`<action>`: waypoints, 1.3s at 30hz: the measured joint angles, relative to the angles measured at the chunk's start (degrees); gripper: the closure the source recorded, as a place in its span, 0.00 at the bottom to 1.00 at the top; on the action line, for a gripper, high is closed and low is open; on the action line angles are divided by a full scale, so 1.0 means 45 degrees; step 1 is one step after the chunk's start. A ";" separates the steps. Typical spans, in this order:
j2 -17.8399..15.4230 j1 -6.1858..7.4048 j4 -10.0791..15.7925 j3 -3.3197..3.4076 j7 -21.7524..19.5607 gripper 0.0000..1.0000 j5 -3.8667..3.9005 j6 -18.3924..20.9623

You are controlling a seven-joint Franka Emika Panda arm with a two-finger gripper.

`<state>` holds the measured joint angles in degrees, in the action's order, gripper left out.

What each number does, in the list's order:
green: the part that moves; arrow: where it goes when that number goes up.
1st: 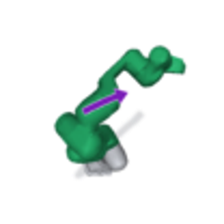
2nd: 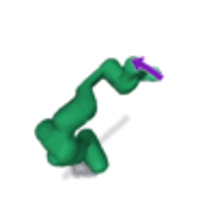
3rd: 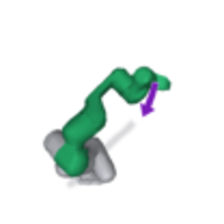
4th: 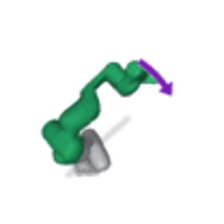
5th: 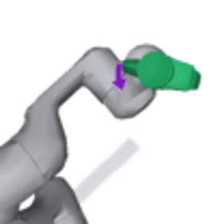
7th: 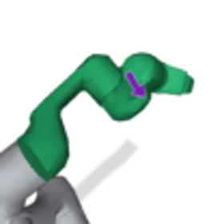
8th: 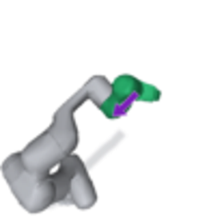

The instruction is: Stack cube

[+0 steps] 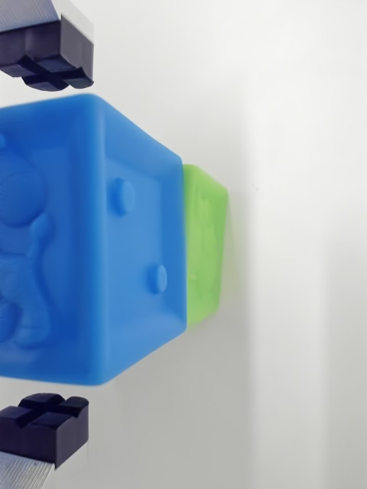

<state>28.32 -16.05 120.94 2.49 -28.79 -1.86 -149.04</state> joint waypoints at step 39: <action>-0.3382 0.0040 -0.0239 0.0081 -0.0103 0.00 0.0188 0.3554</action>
<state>13.11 -15.87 119.86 2.85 -29.26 -1.01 -133.05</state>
